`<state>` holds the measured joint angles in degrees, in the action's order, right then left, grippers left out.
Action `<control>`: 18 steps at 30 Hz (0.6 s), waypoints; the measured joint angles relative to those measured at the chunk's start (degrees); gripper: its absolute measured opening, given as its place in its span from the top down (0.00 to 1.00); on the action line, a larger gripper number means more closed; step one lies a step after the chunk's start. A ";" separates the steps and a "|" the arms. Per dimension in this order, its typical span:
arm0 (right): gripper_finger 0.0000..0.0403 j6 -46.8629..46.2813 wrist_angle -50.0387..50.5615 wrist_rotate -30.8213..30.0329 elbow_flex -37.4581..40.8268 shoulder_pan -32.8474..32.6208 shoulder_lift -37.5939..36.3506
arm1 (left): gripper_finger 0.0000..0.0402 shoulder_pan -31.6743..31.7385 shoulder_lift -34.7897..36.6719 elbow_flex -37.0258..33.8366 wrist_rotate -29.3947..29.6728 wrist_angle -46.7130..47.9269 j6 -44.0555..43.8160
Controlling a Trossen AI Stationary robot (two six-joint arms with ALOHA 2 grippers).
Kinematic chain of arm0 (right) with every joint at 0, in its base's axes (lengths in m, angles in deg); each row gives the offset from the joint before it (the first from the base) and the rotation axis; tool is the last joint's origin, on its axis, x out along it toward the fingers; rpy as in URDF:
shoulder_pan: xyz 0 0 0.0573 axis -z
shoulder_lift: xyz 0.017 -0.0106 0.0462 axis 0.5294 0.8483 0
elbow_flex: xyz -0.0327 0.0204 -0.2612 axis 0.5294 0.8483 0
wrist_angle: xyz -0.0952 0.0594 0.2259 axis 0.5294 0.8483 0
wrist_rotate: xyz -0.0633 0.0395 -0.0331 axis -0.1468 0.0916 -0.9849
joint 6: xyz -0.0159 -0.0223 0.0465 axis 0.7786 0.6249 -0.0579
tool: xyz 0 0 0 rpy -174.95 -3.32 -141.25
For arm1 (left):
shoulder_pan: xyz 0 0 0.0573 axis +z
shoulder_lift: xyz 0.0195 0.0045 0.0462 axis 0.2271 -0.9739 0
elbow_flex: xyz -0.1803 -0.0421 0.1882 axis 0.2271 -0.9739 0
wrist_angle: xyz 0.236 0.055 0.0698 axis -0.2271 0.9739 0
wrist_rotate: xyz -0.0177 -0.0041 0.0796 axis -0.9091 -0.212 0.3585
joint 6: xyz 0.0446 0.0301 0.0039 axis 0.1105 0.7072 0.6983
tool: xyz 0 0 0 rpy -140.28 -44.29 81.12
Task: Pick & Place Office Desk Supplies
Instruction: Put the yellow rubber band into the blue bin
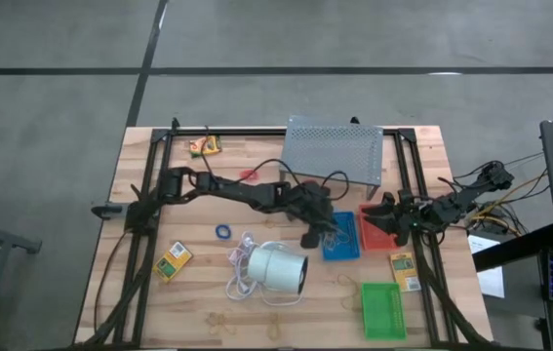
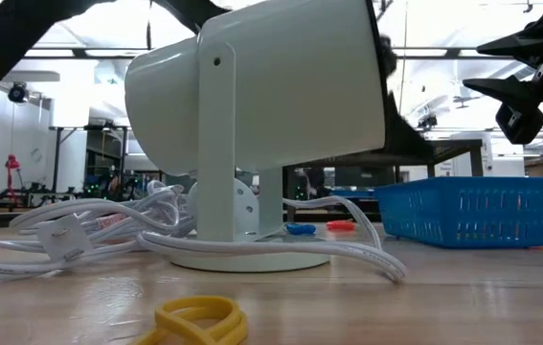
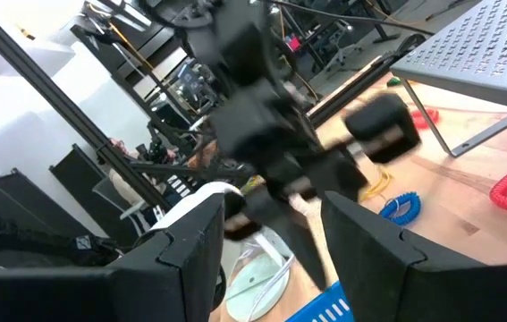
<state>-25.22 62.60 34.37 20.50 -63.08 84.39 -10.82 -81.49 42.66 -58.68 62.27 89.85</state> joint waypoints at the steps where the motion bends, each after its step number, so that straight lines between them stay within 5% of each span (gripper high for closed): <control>1: 0.54 0.01 0.00 0.00 -0.02 0.00 0.00 | 0.74 0.00 0.79 0.00 -0.64 0.16 0.31; 12: 0.54 0.00 0.03 0.02 0.00 0.04 -0.02 | 0.74 -0.45 9.13 -0.09 -1.38 7.69 2.93; 18: 0.54 0.00 0.02 0.02 0.00 0.00 -0.02 | 0.74 -1.36 14.87 -2.42 5.41 13.35 8.05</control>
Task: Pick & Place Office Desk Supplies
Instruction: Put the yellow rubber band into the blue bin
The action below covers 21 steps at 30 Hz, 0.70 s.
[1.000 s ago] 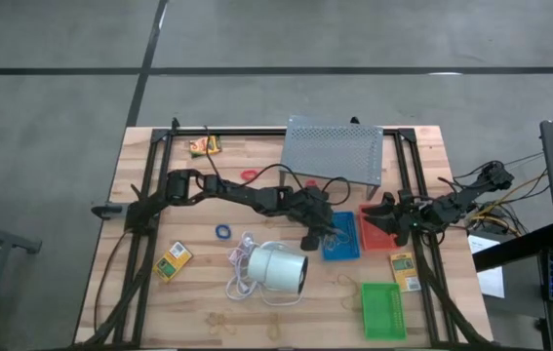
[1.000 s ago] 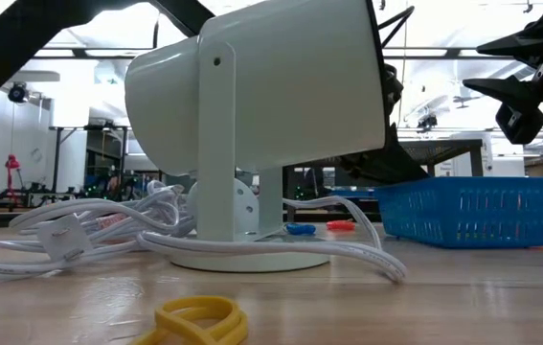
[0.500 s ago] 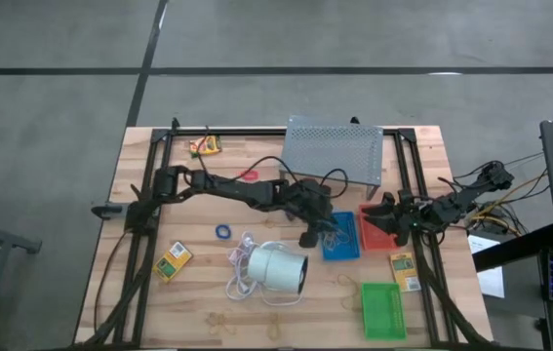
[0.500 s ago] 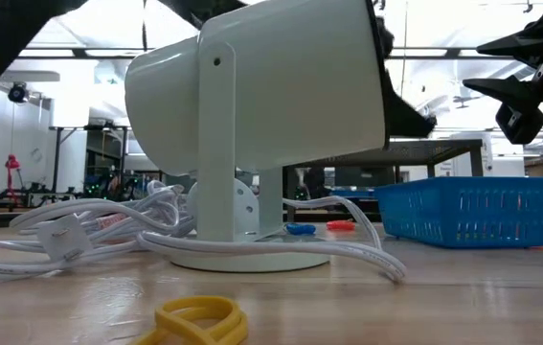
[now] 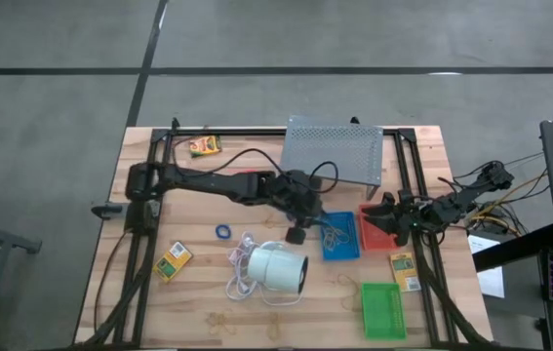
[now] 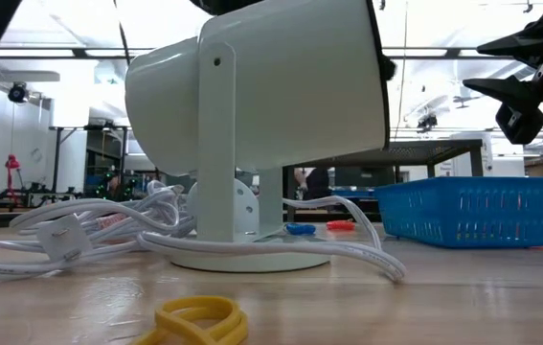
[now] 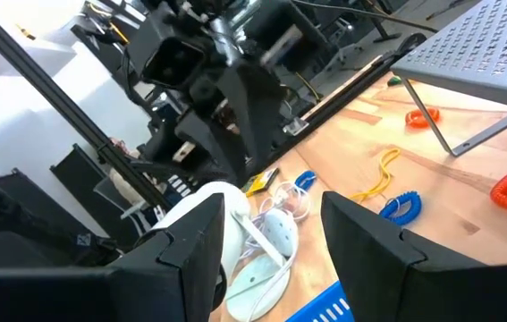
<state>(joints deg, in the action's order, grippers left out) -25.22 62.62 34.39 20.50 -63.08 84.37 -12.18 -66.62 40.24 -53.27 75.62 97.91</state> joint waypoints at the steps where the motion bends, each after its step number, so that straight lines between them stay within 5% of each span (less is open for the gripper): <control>1: 0.54 0.00 0.00 0.02 0.00 0.00 0.00 | 0.74 -0.17 1.01 -0.63 2.02 0.48 -0.11; 12: 0.54 0.02 0.00 0.00 0.00 0.00 0.00 | 0.74 -5.11 18.70 -14.01 22.38 3.55 -10.24; 21: 0.54 0.00 -0.02 -0.02 -0.02 0.00 0.02 | 0.74 -17.10 30.65 -22.93 44.60 13.06 -20.89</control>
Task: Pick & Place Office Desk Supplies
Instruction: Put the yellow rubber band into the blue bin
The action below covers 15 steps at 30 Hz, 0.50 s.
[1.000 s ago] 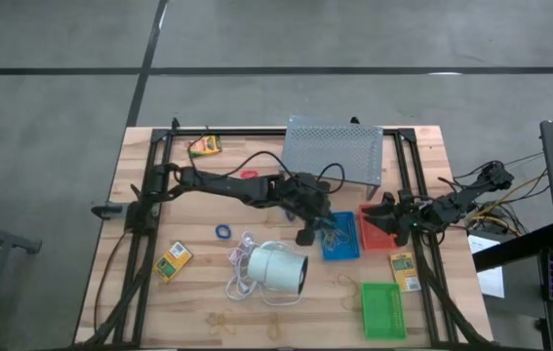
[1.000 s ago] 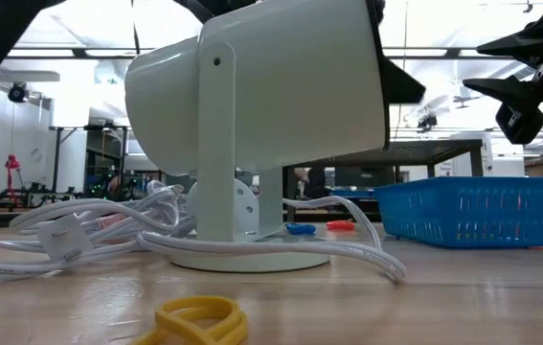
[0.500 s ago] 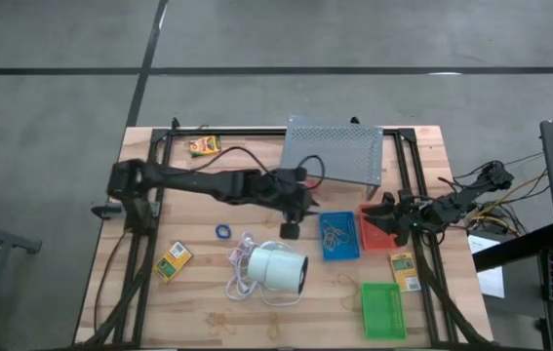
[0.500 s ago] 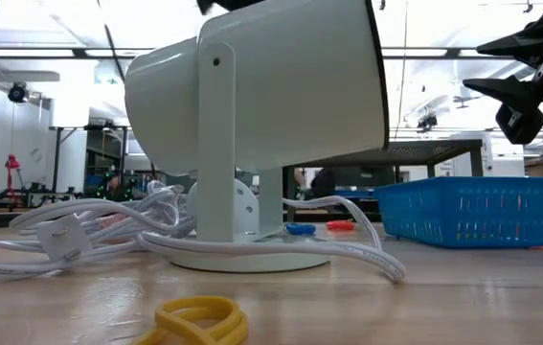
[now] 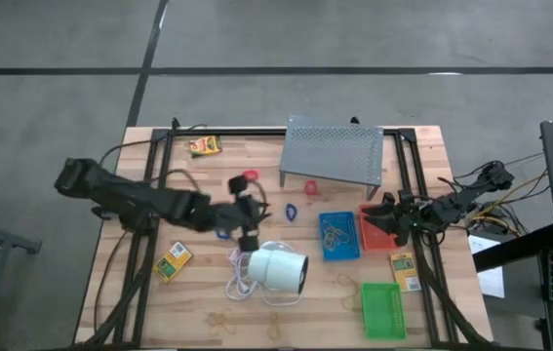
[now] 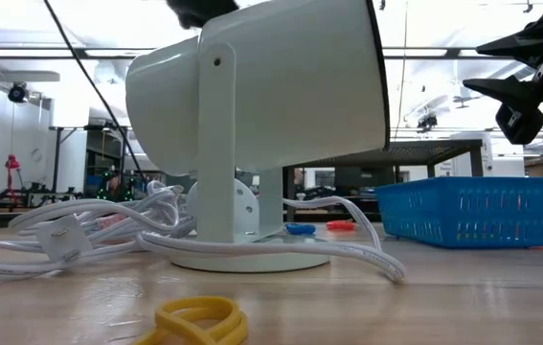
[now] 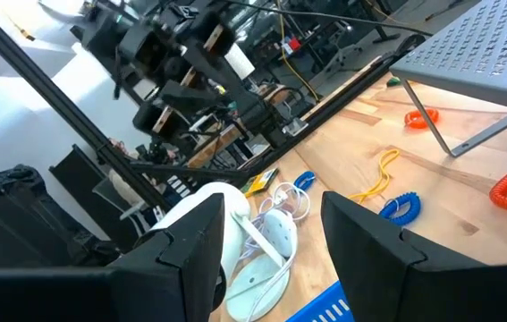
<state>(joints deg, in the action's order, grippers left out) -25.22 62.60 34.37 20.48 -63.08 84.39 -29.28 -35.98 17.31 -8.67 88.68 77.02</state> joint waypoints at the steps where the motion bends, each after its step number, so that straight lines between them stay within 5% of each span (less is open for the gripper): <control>1: 0.54 0.00 0.00 0.03 0.02 0.00 -0.02 | 0.74 -1.64 0.21 0.00 2.46 1.66 -2.08; 8: 0.54 0.00 0.00 0.01 0.02 0.00 -0.04 | 0.74 -6.63 0.40 4.20 6.35 18.44 -20.23; 15: 0.54 0.00 0.00 0.02 0.02 0.00 -0.04 | 0.74 -6.67 0.38 8.16 -9.53 36.96 -45.97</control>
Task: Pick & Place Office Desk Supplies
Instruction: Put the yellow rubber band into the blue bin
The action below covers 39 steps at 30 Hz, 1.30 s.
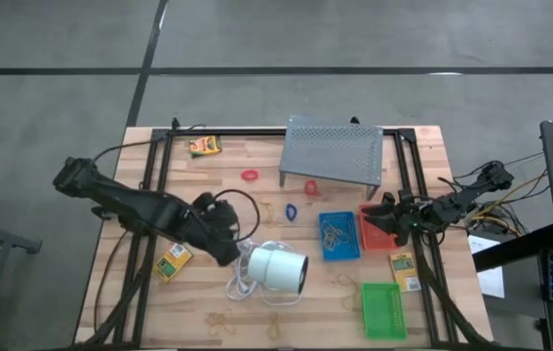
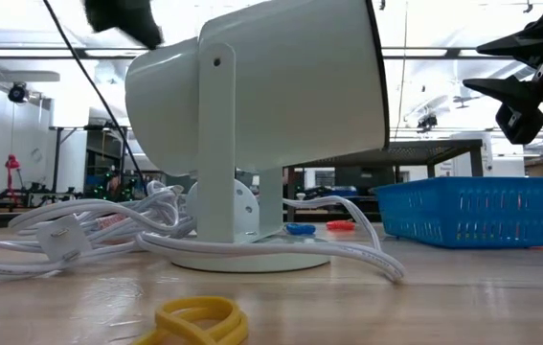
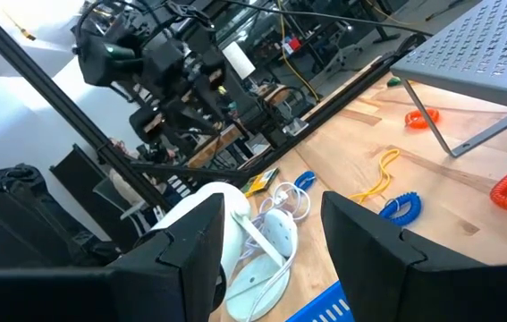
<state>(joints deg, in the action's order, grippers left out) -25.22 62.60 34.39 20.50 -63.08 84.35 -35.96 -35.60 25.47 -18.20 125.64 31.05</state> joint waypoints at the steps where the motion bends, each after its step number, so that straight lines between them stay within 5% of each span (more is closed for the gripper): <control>1: 0.54 0.00 0.00 -0.02 0.00 0.00 0.00 | 0.74 0.00 0.00 0.04 -2.23 1.16 -3.99; 10: 0.54 0.00 0.00 0.00 0.00 0.00 0.00 | 0.74 0.00 -0.39 -1.58 -18.61 3.89 -22.88; 24: 0.54 0.00 0.00 -0.01 0.00 0.00 0.00 | 0.74 -4.03 -2.24 -2.54 -20.95 1.80 -27.10; 39: 0.54 0.00 0.00 -0.02 0.00 0.00 0.02 | 0.74 -14.59 -11.12 -2.54 -24.11 -9.50 -45.11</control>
<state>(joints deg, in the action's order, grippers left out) -25.22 62.60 34.37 20.50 -63.08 84.37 -50.55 -46.72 22.92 -42.30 116.14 -14.06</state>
